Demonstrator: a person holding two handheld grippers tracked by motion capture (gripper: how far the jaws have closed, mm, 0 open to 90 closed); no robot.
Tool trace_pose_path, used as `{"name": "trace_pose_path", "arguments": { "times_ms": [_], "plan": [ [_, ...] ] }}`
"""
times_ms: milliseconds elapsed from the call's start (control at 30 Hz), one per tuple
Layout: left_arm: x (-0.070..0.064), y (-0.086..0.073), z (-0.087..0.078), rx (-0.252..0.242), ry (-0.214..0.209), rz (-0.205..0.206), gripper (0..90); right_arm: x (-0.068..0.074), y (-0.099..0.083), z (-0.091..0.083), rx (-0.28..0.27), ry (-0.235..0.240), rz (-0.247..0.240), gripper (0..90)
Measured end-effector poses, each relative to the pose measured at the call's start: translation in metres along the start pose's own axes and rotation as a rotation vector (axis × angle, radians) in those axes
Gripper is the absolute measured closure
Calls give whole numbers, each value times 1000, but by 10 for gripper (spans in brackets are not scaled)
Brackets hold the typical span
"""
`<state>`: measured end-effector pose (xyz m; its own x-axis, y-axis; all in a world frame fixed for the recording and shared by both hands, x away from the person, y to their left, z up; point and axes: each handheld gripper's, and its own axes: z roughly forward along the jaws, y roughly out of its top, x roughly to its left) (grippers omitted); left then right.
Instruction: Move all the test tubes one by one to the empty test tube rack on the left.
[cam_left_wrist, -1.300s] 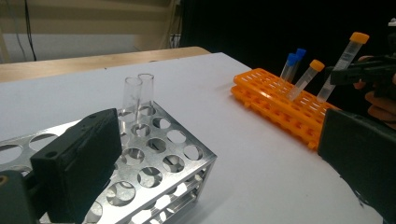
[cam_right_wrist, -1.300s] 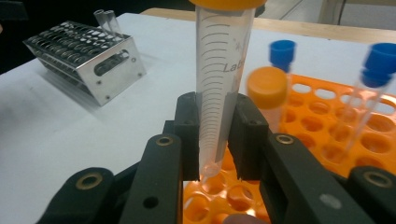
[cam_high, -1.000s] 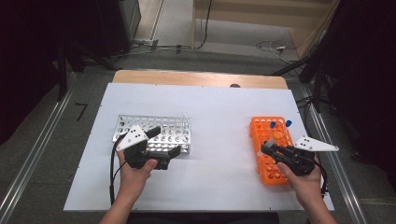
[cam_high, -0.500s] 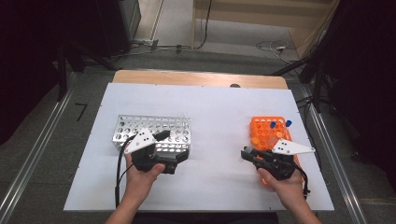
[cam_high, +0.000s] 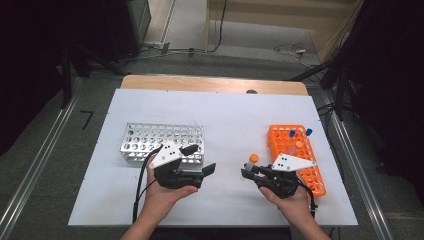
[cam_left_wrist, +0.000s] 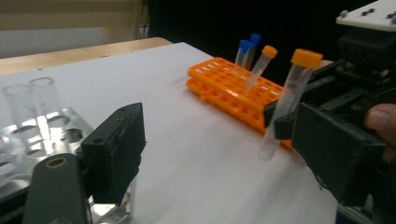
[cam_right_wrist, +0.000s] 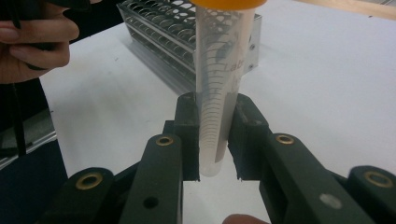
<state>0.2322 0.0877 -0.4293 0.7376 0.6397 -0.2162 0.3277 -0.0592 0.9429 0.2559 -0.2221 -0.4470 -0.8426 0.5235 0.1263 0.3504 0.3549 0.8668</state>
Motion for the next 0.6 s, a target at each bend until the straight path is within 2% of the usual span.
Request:
{"name": "trace_pose_path", "arguments": {
  "times_ms": [233,367,467,600],
  "plan": [
    [-14,1,12,-9,-93,22,350,9,-1,7,13,28,-24,724],
    [-21,2,20,1,-163,31,440,16,0,12,21,46,-36,725],
    [-25,2,26,15,-191,35,514,20,1,14,29,55,-45,724],
    [-29,0,33,42,-214,44,561,23,1,15,31,66,-52,725]
  ]
}}
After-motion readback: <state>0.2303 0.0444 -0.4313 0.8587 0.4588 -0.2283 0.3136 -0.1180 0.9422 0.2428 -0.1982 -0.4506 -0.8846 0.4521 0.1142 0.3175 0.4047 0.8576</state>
